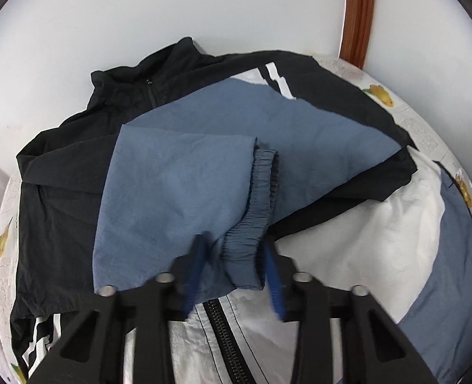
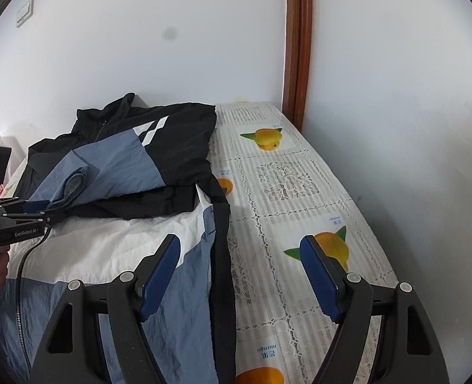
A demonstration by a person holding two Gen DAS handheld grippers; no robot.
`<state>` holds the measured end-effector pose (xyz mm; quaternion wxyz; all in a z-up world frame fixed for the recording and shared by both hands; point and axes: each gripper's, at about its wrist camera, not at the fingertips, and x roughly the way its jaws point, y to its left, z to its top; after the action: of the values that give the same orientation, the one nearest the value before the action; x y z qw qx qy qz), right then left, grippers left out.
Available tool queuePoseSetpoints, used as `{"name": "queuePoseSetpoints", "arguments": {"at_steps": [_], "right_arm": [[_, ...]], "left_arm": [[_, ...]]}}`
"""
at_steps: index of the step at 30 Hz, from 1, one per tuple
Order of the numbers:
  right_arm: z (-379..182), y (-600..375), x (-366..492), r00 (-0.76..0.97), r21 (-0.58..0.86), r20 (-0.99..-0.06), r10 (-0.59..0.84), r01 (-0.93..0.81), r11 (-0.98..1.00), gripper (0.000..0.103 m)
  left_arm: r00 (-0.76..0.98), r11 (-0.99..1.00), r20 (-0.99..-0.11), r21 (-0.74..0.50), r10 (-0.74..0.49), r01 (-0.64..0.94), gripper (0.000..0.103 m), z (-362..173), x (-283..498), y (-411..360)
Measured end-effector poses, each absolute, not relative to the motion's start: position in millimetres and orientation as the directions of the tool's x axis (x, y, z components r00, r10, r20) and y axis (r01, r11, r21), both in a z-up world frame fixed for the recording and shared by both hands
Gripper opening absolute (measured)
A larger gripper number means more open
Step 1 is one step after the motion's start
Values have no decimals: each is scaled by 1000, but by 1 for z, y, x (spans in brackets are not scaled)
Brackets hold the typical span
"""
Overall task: Fold large clothes
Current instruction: 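Grasp the blue sleeve cuff with the left tool and adjust it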
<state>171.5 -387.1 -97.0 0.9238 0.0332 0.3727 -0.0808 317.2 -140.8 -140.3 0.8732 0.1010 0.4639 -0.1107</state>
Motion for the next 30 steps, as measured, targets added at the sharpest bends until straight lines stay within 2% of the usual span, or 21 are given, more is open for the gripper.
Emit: {"name": "queuePoseSetpoints", "arguments": {"at_steps": [1, 4, 8, 18, 21, 27, 30], "right_arm": [[-96, -386, 171, 708, -1, -695, -126, 175, 985, 76], [-90, -380, 168, 711, -1, -693, -122, 169, 986, 76], [-76, -364, 167, 726, -10, -678, -113, 145, 989, 76], [-48, -298, 193, 740, -6, -672, -38, 46, 999, 76], [-45, -275, 208, 742, -2, -670, -6, 6, 1000, 76], [-53, -253, 240, 740, 49, -671, 39, -8, 999, 76], [-65, -249, 255, 726, 51, -686, 36, -1, 999, 76]], "left_arm": [[553, 955, -827, 72, -104, 288, 15, -136, 316, -139], [583, 961, -805, 65, -108, 269, 8, -121, 311, -128], [621, 975, -774, 23, -123, 221, 7, -99, 306, -97], [695, 997, -717, -79, -60, 4, 7, -72, 303, 30], [694, 992, -719, -113, -43, -55, 7, -77, 306, 66], [647, 972, -757, -210, -95, -102, 7, -107, 318, 109], [617, 973, -785, -181, -53, -146, 7, -121, 322, 115]]}}
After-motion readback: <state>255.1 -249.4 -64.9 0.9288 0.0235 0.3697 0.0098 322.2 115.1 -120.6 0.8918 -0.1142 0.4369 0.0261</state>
